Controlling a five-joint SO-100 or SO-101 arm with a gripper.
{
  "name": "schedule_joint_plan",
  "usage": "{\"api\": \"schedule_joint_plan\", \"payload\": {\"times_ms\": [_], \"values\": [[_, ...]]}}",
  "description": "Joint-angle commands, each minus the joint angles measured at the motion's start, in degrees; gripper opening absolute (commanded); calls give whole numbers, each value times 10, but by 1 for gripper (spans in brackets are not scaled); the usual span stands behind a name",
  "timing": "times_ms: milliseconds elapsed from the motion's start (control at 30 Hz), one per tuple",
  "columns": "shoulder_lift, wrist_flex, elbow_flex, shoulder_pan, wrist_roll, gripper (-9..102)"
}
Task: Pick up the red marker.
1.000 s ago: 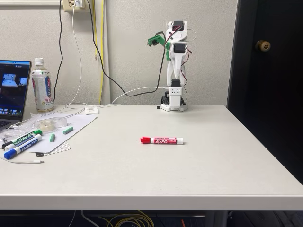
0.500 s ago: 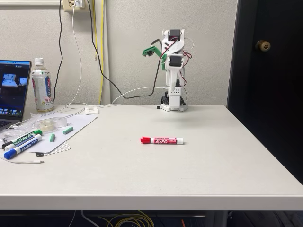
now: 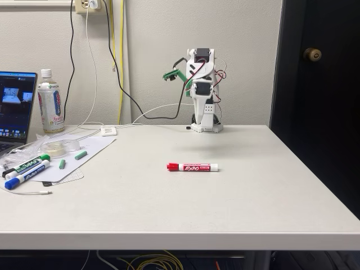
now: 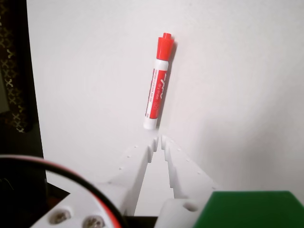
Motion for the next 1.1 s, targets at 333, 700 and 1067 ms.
{"api": "schedule_joint_plan", "payload": {"times_ms": [333, 700, 1067], "values": [[-83, -21, -76, -10, -15, 18], [-147, -81, -77, 25, -16, 18], [-210, -132, -81, 21, -18, 12]]}}
